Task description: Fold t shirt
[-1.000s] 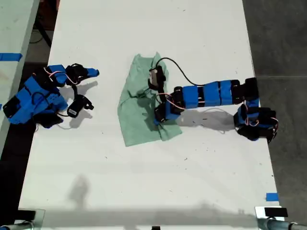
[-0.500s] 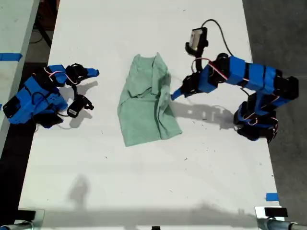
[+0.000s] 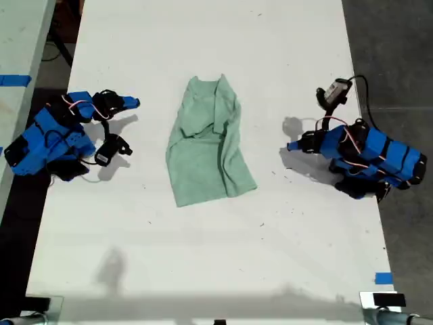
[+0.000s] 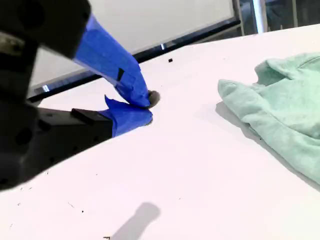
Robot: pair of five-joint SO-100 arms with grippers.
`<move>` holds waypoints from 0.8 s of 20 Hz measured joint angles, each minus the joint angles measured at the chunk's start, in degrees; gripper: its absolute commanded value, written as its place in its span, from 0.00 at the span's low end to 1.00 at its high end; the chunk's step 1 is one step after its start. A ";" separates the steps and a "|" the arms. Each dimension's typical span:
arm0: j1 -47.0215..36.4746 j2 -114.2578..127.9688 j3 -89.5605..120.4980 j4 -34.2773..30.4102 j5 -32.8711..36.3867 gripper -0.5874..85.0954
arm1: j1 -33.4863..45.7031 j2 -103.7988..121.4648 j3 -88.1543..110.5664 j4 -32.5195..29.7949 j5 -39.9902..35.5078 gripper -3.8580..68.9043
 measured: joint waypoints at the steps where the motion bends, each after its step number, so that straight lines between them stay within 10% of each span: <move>1: 0.00 0.00 0.00 0.00 0.00 0.00 | -0.18 -0.35 0.18 0.70 0.00 0.07; 16: 0.00 0.00 0.00 0.00 0.00 0.00 | 0.62 0.70 0.35 1.05 1.14 0.07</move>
